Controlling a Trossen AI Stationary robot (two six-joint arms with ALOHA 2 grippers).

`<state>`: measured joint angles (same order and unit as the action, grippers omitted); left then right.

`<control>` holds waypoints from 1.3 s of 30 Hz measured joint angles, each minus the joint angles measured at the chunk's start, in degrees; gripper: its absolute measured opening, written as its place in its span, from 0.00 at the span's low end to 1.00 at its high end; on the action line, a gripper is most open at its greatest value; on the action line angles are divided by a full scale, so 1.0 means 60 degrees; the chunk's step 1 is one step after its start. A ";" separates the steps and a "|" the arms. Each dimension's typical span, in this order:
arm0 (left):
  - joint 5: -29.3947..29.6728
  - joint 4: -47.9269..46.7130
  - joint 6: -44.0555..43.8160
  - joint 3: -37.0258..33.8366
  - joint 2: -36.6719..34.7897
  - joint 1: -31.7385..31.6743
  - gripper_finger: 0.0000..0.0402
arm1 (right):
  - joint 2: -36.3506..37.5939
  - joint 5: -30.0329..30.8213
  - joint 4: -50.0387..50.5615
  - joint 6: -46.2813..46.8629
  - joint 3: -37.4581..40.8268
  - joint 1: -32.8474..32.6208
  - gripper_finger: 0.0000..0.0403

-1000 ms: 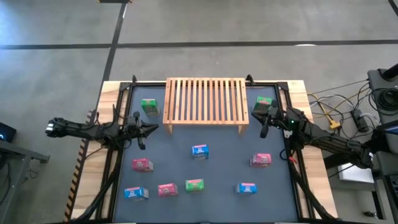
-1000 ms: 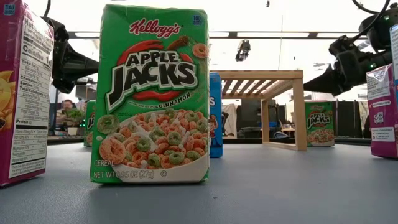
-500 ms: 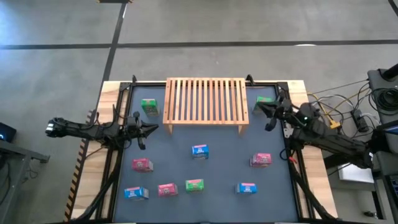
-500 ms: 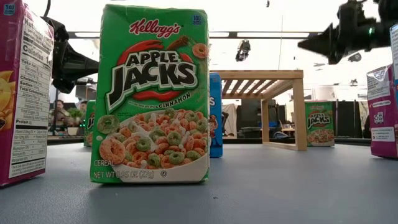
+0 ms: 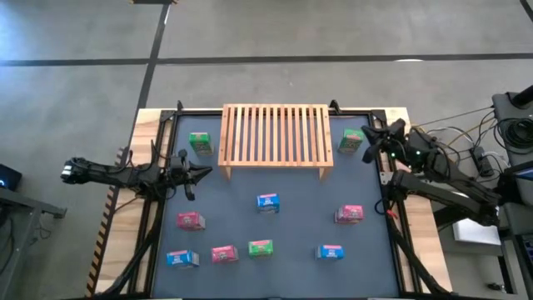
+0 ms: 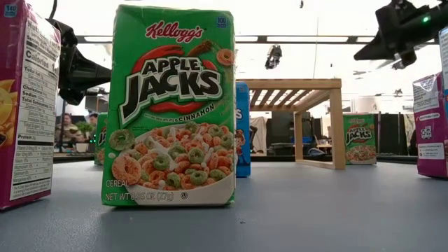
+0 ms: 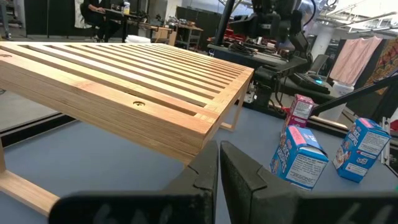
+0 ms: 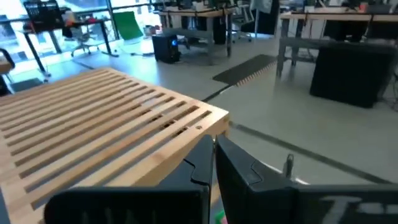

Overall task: Stack cereal on shelf
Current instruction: Put the top right green cereal box on the shelf

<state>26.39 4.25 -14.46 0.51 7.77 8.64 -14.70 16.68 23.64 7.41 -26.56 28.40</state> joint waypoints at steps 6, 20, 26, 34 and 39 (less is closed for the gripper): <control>0.0000 0.0000 0.0000 -0.0002 0.0002 -0.0002 0.00 | -0.0011 0.1385 -0.0344 -0.0027 0.0648 -0.0002 0.02; 0.0002 0.0000 0.0000 -0.0002 0.0001 -0.0001 0.00 | -0.0062 0.2005 -0.0814 -0.0064 0.0946 -0.0002 0.14; 0.0000 0.0000 0.0000 0.0000 0.0003 0.0000 0.00 | -0.0062 0.1974 -0.0857 0.0272 0.1044 -0.0002 0.32; 0.0001 0.0000 0.0000 0.0000 0.0003 0.0000 0.00 | -0.0062 0.1983 -0.0893 0.0534 0.1122 -0.0002 0.45; 0.0000 0.0000 -0.0004 -0.0004 0.0003 0.0000 0.00 | -0.0066 0.1984 -0.0941 0.0798 0.1244 -0.0002 0.49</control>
<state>26.39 4.25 -14.48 0.49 7.79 8.64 -15.09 28.59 18.00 12.20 -19.09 28.38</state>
